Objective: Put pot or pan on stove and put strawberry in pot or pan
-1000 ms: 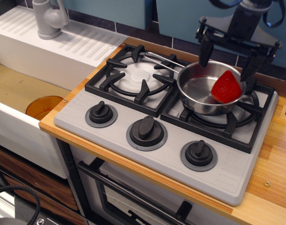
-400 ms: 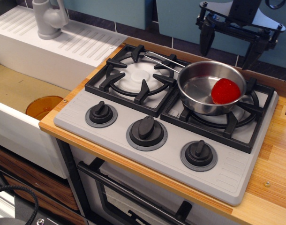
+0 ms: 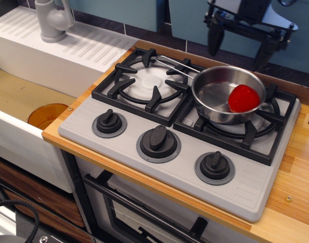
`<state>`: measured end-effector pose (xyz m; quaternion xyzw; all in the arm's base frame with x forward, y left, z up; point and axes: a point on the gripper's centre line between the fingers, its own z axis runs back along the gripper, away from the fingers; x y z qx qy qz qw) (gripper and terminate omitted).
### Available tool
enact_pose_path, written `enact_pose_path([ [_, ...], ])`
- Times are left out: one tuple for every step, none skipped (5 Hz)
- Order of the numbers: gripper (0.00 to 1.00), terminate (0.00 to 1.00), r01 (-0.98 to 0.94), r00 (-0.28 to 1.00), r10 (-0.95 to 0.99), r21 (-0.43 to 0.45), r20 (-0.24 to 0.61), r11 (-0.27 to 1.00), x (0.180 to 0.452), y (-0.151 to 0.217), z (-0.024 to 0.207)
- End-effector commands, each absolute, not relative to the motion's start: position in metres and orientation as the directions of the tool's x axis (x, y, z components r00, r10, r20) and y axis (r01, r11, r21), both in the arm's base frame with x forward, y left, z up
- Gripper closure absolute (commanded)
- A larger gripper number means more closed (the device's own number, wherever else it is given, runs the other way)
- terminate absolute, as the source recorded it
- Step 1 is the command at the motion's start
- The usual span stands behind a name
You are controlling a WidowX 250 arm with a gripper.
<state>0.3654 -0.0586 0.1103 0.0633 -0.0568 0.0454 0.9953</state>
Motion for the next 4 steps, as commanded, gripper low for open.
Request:
enact_pose_path([
  [0.0,0.0,-0.076,0.984,0.056,0.112,0.171,0.991,0.385,-0.032,0.131],
  [0.0,0.0,-0.065,0.986,0.043,0.129,0.164,0.99,0.391,-0.021,0.132],
  [0.0,0.0,-0.055,0.987,0.037,0.115,0.155,0.992,0.395,-0.012,0.128],
  [0.0,1.0,-0.054,0.986,0.036,0.109,0.165,0.993,0.395,-0.012,0.122],
])
